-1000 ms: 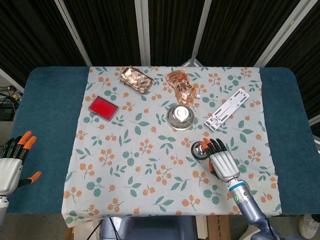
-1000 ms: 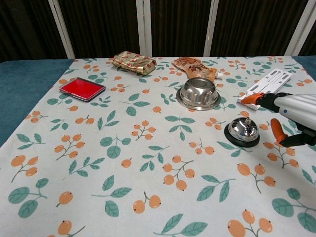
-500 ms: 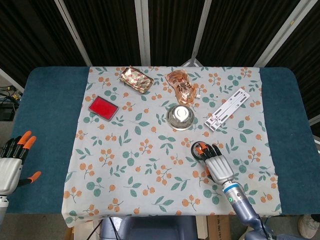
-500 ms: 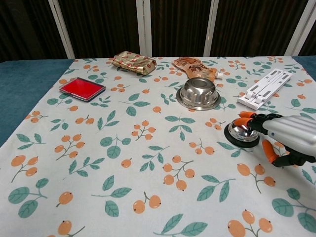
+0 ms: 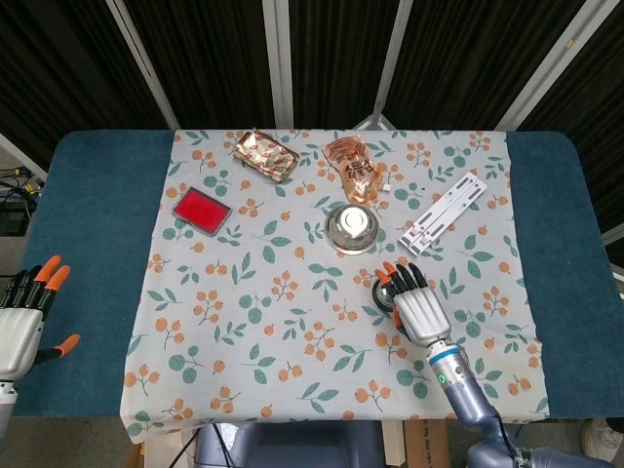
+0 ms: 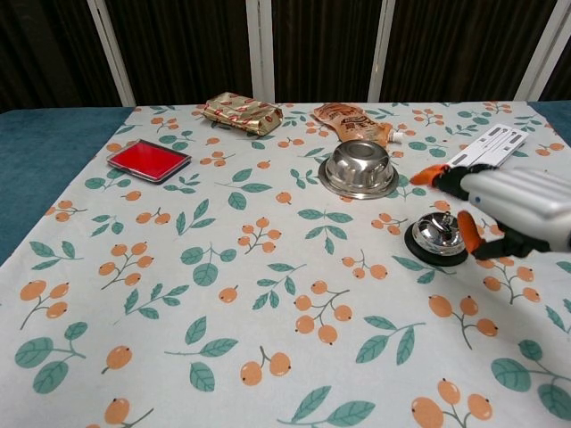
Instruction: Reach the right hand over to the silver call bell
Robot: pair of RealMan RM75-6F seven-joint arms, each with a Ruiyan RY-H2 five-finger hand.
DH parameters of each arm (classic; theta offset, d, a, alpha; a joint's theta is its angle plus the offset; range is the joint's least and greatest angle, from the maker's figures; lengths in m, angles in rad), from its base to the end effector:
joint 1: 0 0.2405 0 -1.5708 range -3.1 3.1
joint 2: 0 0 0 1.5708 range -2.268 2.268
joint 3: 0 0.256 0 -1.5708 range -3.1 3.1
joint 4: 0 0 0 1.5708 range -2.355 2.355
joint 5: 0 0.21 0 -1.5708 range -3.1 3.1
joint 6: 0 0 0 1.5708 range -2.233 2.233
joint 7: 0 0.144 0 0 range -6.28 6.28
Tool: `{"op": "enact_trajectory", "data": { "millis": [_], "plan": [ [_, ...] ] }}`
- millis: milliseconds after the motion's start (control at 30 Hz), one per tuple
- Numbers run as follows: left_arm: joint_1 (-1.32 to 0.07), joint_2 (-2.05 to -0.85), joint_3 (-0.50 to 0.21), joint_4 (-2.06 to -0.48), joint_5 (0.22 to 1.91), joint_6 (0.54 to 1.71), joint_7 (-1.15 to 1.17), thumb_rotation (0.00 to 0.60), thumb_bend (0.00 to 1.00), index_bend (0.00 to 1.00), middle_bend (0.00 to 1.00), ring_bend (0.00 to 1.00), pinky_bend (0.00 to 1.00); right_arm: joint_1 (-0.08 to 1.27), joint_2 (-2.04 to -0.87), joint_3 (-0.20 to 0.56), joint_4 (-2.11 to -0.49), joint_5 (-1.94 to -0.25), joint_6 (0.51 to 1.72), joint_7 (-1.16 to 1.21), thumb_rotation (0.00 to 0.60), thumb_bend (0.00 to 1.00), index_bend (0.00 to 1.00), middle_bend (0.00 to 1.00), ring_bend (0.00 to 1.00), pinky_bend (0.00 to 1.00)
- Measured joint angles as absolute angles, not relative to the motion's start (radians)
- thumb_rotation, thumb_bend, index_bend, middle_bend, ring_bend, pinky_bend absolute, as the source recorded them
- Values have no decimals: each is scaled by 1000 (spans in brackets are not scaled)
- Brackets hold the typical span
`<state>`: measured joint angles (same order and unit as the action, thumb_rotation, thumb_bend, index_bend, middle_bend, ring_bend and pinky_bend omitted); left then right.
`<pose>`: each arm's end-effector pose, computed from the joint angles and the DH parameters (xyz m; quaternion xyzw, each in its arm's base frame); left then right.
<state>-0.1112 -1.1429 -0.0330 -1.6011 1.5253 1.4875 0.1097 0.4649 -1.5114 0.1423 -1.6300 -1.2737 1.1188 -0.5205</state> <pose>-0.3042 0.1855 0.1490 -0.6271 -0.3485 -0.3689 0.5910 -0.1889 -0.2755 0.0031 0.7287 -0.3524 0.3520 0.4700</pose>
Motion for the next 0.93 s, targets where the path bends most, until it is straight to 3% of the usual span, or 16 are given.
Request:
{"op": "enact_trajectory", "data": {
  "millis": [100, 233, 367, 567, 700, 933],
  "plan": [
    [-111, -1143, -32, -1600, 1526, 1487, 109, 600, 0, 0, 0, 0, 0, 470, -1466, 180, -1673, -1283, 1149, -515, 600, 794, 0, 0, 0, 0],
    [-110, -1143, -31, -1599, 1529, 1488, 110, 600, 0, 0, 0, 0, 0, 454, -1386, 201, -1735, -1288, 1190, -486, 600, 554, 0, 0, 0, 0],
    [-110, -1143, -28, -1599, 1534, 1490, 113, 600, 0, 0, 0, 0, 0, 404, -1298, 183, -1773, -1308, 1234, -446, 600, 434, 0, 0, 0, 0],
    [-108, -1147, -25, -1597, 1544, 1496, 123, 600, 0, 0, 0, 0, 0, 289, -1184, 92, -1791, -1362, 1305, -320, 600, 382, 0, 0, 0, 0],
    [-104, -1148, -22, -1589, 1545, 1500, 127, 600, 0, 0, 0, 0, 0, 221, -1139, 30, -1770, -1421, 1361, -229, 600, 283, 0, 0, 0, 0],
    [-102, -1144, -24, -1591, 1538, 1501, 126, 600, 0, 0, 0, 0, 0, 149, -1123, -11, -1675, -1522, 1480, -175, 600, 277, 0, 0, 0, 0]
  ]
}}
